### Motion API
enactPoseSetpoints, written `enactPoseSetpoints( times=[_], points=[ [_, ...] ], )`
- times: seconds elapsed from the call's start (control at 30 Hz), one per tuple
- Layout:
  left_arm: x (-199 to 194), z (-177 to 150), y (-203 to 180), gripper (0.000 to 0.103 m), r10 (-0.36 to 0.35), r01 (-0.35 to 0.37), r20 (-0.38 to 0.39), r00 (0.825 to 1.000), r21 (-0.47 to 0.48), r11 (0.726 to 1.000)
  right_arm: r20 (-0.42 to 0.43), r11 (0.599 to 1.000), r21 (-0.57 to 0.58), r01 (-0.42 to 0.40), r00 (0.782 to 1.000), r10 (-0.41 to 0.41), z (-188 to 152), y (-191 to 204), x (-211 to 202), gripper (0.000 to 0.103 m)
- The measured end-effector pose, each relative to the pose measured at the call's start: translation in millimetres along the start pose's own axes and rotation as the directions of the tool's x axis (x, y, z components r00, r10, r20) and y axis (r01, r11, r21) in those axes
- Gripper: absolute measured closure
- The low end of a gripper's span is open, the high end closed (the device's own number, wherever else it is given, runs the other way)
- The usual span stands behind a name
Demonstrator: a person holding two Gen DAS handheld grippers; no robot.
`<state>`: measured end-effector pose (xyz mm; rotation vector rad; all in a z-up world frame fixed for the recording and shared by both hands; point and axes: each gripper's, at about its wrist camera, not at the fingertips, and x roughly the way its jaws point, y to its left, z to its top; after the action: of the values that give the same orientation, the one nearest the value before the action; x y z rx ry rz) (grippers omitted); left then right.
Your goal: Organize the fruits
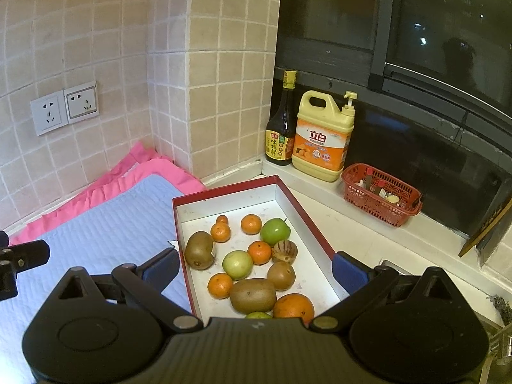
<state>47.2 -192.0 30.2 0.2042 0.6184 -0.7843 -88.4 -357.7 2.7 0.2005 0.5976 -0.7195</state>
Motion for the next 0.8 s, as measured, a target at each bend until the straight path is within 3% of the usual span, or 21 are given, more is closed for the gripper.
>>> enactPoseSetpoints(
  times=[0.67, 0.8],
  points=[
    [12, 1, 4, 0.021, 0.023, -0.023, -0.022, 0.999, -0.012, 1.000, -0.035, 0.999, -0.024, -0.030, 0.999, 0.030, 2, 16, 20, 0.000],
    [14, 0, 2, 0.020, 0.072, -0.072, 0.004, 0.997, 0.006, 0.997, -0.049, 0.999, -0.032, -0.040, 0.998, 0.038, 1, 18, 27, 0.000]
  ],
)
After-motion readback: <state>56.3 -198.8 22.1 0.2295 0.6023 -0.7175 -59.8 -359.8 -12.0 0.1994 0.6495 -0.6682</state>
